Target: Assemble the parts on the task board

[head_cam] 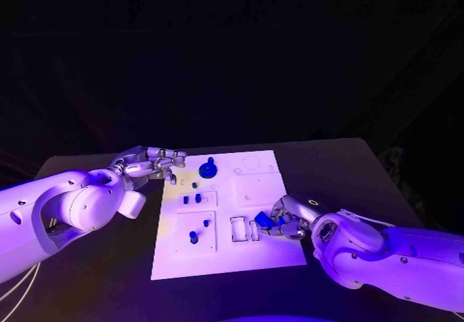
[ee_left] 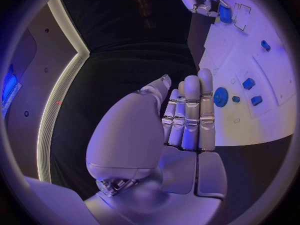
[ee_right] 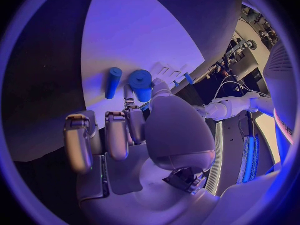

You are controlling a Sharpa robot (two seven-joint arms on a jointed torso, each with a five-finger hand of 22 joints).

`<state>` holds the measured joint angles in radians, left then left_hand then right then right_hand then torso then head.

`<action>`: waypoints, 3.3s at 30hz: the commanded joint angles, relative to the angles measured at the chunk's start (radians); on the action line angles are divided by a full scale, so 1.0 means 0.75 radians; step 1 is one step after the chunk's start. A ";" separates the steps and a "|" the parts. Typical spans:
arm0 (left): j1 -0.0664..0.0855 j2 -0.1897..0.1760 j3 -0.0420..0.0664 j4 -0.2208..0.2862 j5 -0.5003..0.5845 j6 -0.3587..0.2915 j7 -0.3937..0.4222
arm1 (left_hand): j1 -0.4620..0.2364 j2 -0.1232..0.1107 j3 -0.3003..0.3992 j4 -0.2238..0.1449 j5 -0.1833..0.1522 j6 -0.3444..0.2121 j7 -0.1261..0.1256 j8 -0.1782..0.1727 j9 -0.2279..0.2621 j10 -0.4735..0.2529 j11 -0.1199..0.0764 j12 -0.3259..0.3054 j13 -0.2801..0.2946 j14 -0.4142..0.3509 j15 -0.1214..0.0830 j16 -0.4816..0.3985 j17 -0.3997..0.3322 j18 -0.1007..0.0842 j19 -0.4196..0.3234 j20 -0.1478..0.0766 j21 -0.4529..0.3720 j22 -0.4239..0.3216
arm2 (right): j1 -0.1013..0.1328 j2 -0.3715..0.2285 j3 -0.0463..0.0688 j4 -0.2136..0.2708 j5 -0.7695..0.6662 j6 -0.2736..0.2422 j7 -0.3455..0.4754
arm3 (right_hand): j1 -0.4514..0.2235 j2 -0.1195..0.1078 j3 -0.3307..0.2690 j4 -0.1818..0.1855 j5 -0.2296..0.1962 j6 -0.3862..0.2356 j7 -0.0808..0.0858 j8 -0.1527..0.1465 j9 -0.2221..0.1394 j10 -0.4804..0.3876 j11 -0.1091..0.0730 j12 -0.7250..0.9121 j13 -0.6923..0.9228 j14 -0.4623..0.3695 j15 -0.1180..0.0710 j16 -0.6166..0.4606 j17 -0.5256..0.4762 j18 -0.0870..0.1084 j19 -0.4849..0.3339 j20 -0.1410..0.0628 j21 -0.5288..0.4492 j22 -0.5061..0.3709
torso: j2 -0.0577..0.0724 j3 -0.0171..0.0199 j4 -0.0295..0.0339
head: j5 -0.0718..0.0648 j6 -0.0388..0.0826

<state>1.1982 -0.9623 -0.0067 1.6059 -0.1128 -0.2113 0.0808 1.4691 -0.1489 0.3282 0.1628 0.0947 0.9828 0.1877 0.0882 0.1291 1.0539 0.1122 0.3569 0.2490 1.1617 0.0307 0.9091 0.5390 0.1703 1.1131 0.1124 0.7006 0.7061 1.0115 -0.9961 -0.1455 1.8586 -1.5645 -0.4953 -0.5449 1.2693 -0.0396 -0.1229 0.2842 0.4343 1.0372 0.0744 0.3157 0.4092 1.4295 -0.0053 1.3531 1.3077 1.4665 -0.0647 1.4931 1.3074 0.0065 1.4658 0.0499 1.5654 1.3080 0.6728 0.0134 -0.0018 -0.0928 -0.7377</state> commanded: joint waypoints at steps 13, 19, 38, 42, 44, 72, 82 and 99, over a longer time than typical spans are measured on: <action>0.000 0.006 0.001 0.001 0.008 0.026 0.009 | -0.011 0.001 0.000 0.010 -0.003 -0.010 0.002 0.008 -0.001 -0.009 -0.002 0.007 0.001 -0.009 0.002 -0.006 -0.002 0.018 -0.002 0.008 -0.006 -0.001 | 0.036 0.007 0.011 0.078 0.197 -0.094 0.032 | 0.032 0.029 -0.005 0.004 0.055 0.030 -0.018 0.017 0.027 0.016 -0.009 0.010 0.099 0.107 -0.013 0.011 0.193 -0.009 0.140 -0.016 0.007 0.350 | 0.001 -0.0009 0.0009 | 0.004 0.002; 0.000 0.006 0.001 0.002 0.008 0.027 0.009 | -0.011 0.001 0.000 0.010 -0.003 -0.010 0.002 0.008 -0.001 -0.009 -0.002 0.007 0.001 -0.009 0.002 -0.006 -0.002 0.018 -0.002 0.008 -0.006 -0.001 | 0.036 0.051 0.011 0.050 0.254 0.004 0.042 | 0.000 0.038 -0.025 0.009 0.049 0.038 -0.021 0.020 0.036 0.016 -0.012 0.004 0.095 0.107 -0.015 0.010 0.191 -0.009 0.140 -0.019 0.007 0.350 | 0.001 -0.0008 0.0030 | 0.012 -0.001; 0.000 0.003 0.001 0.005 0.008 0.031 0.007 | -0.011 0.001 0.000 0.010 -0.003 -0.010 0.002 0.008 -0.001 -0.009 -0.002 0.007 0.001 -0.009 0.002 -0.006 -0.002 0.018 -0.002 0.008 -0.006 -0.001 | 0.031 0.134 0.010 0.010 0.254 0.049 0.018 | -0.116 0.073 -0.090 0.010 -0.006 0.061 -0.033 0.034 0.065 0.028 -0.021 0.009 0.107 0.107 -0.023 0.011 0.191 -0.009 0.140 -0.026 0.007 0.350 | 0.001 -0.0008 -0.0006 | 0.026 -0.007; 0.000 0.002 0.001 0.006 0.008 0.031 0.006 | -0.011 0.001 0.000 0.010 -0.003 -0.010 0.002 0.008 -0.001 -0.009 -0.002 0.007 0.001 -0.009 0.002 -0.006 -0.002 0.018 -0.002 0.008 -0.006 -0.001 | 0.031 0.137 0.010 0.008 0.253 0.059 0.016 | -0.128 0.071 -0.104 0.010 -0.020 0.061 -0.034 0.036 0.071 0.029 -0.022 0.009 0.109 0.107 -0.024 0.011 0.191 -0.009 0.140 -0.027 0.007 0.350 | 0.001 -0.0008 -0.0006 | 0.028 -0.010; 0.000 0.001 0.001 0.006 0.008 0.032 0.006 | -0.011 0.001 0.000 0.010 -0.003 -0.010 0.002 0.008 -0.001 -0.009 -0.002 0.007 0.001 -0.009 0.002 -0.006 -0.002 0.018 -0.002 0.008 -0.006 -0.001 | 0.031 0.138 0.010 0.004 0.249 0.061 0.014 | -0.144 0.072 -0.117 0.009 -0.058 0.061 -0.035 0.038 0.077 0.029 -0.023 0.008 0.109 0.107 -0.025 0.011 0.190 -0.009 0.140 -0.028 0.007 0.350 | 0.001 -0.0011 -0.0008 | 0.028 -0.010; 0.000 0.000 0.001 0.004 0.001 0.031 -0.002 | -0.009 0.003 -0.002 0.011 -0.002 -0.012 0.003 0.010 -0.001 -0.013 -0.002 0.010 0.002 -0.010 0.002 -0.006 -0.002 0.018 -0.001 0.008 -0.010 -0.003 | 0.031 0.140 0.010 0.016 0.187 0.044 0.009 | -0.306 0.014 -0.115 0.011 -0.212 0.047 -0.035 0.051 0.131 0.027 -0.022 -0.008 0.113 0.102 -0.025 -0.002 0.170 -0.009 0.140 -0.028 0.007 0.350 | 0.001 0.0007 -0.0004 | 0.018 -0.012; 0.000 -0.004 0.001 0.004 0.001 0.028 -0.003 | -0.009 0.003 -0.002 0.011 -0.002 -0.012 0.003 0.010 -0.001 -0.013 -0.002 0.010 0.002 -0.010 0.002 -0.006 -0.002 0.018 -0.001 0.008 -0.010 -0.003 | 0.028 0.103 0.010 0.059 0.217 0.085 0.058 | -0.279 0.038 -0.104 0.009 -0.176 0.050 -0.037 0.054 0.139 0.034 -0.024 0.001 0.122 0.104 -0.026 0.003 0.177 -0.009 0.140 -0.030 0.007 0.350 | 0.001 0.0001 -0.0021 | 0.020 -0.016; 0.000 -0.001 0.000 0.000 0.001 0.029 -0.005 | -0.007 0.005 -0.001 0.011 -0.002 -0.013 0.003 0.011 -0.001 -0.014 -0.002 0.012 0.002 -0.010 0.002 -0.006 -0.002 0.019 -0.001 0.008 -0.011 -0.004 | 0.026 0.125 0.009 0.044 0.234 0.107 0.089 | -0.242 0.067 -0.100 0.004 -0.127 0.048 -0.039 0.054 0.147 0.035 -0.026 0.000 0.125 0.104 -0.028 0.003 0.177 -0.009 0.140 -0.031 0.007 0.350 | 0.001 -0.0005 -0.0009 | 0.016 -0.012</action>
<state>1.1981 -0.9645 -0.0069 1.6042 -0.1131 -0.2030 0.0742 1.4693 -0.1488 0.3257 0.1654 0.0947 0.9791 0.1911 0.0920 0.1294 1.0505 0.1086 0.3633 0.2490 1.1614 0.0310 0.9091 0.5384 0.1702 1.1131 0.1124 0.6970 0.7046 1.0318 -0.9006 -0.1384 1.8920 -1.3846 -0.4337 -0.4963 1.0842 0.0046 -0.2049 0.2867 0.3350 1.0791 0.0463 0.3520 0.5183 1.4473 -0.0230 1.3490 1.3073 1.4664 -0.0789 1.4969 1.3074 0.0067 1.4662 0.0354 1.5653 1.3079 0.6727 0.0132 -0.0018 -0.0827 -0.7467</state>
